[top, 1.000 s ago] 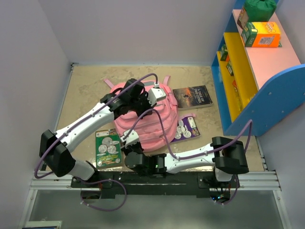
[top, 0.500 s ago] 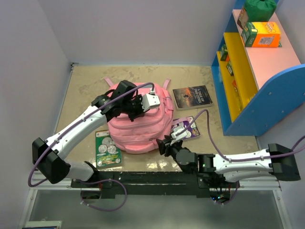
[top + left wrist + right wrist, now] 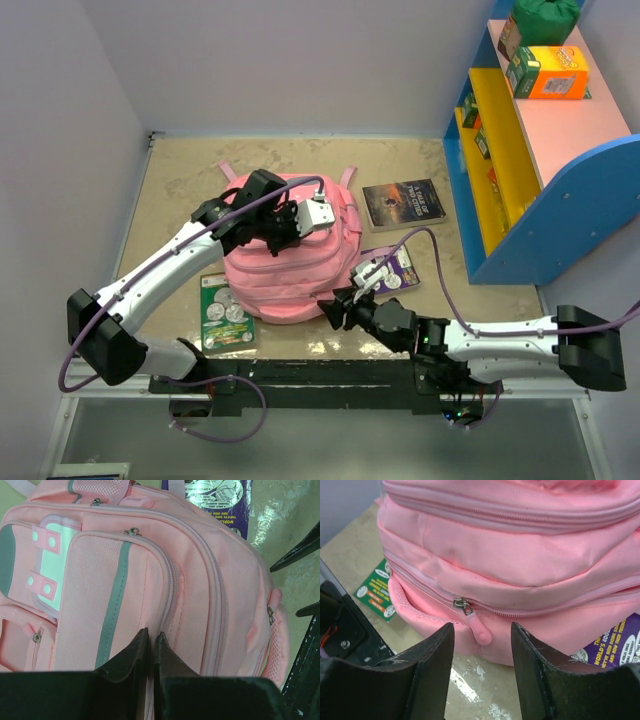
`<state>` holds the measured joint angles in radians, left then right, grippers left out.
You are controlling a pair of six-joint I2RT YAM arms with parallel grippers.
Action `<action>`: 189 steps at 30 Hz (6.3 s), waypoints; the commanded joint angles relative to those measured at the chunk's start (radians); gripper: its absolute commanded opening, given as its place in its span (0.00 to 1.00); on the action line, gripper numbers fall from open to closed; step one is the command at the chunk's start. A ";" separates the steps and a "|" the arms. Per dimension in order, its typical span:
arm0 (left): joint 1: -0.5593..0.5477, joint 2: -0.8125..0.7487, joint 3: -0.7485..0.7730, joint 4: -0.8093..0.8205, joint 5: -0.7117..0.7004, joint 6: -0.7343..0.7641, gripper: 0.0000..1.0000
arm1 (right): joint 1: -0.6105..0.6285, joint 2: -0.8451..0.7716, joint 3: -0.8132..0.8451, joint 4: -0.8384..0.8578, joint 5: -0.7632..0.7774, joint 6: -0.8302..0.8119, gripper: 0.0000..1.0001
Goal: Pack the student bag
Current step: Unzip the student bag at the center of the board, then pick up the book from the center of the board.
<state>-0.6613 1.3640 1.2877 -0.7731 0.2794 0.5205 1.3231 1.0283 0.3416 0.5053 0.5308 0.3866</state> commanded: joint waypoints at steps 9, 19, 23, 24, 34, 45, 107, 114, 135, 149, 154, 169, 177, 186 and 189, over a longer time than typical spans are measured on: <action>0.008 -0.042 0.059 0.060 -0.005 -0.002 0.00 | -0.110 0.065 -0.003 0.105 -0.198 0.005 0.50; 0.008 -0.040 0.068 0.061 -0.009 -0.005 0.00 | -0.121 0.181 -0.009 0.185 -0.321 0.014 0.46; 0.008 -0.042 0.070 0.070 -0.006 -0.010 0.00 | -0.119 0.179 -0.013 0.170 -0.310 0.024 0.34; 0.008 -0.040 0.071 0.072 -0.006 -0.010 0.00 | -0.120 0.180 -0.013 0.167 -0.311 0.029 0.32; 0.008 -0.036 0.082 0.077 -0.005 -0.019 0.00 | -0.121 0.155 -0.016 0.102 -0.315 0.063 0.07; 0.006 -0.011 0.081 0.089 0.007 -0.042 0.00 | -0.114 0.165 0.147 -0.113 -0.307 0.086 0.00; 0.150 0.103 0.280 0.262 0.367 -0.459 0.00 | 0.067 0.934 0.991 -0.130 0.106 -0.238 0.50; 0.166 0.083 0.325 0.201 0.126 -0.315 0.00 | 0.059 0.644 0.717 -0.097 0.144 -0.105 0.55; 0.351 0.073 0.141 0.278 0.084 -0.267 0.00 | -0.144 0.202 0.374 -1.064 0.149 1.058 0.64; 0.351 0.061 0.114 0.259 0.182 -0.244 0.00 | -0.306 0.271 0.307 -0.972 0.207 1.089 0.72; 0.351 0.043 0.102 0.256 0.193 -0.237 0.00 | -0.400 0.389 0.362 -0.901 0.163 0.988 0.73; 0.351 0.035 0.078 0.253 0.234 -0.226 0.00 | -0.460 0.413 0.373 -0.884 0.155 0.940 0.77; 0.351 0.033 0.073 0.245 0.257 -0.224 0.00 | -0.481 0.294 0.310 -0.817 0.196 0.913 0.88; 0.351 0.040 0.087 0.235 0.273 -0.224 0.00 | -0.562 0.472 0.343 -0.840 0.181 0.925 0.93; 0.351 0.040 0.087 0.232 0.271 -0.224 0.00 | -0.584 0.484 0.321 -0.817 0.173 0.933 0.92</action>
<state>-0.3061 1.4620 1.3437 -0.6159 0.4728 0.2817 0.7692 1.4784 0.6804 -0.3016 0.7036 1.3018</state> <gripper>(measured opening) 0.103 0.925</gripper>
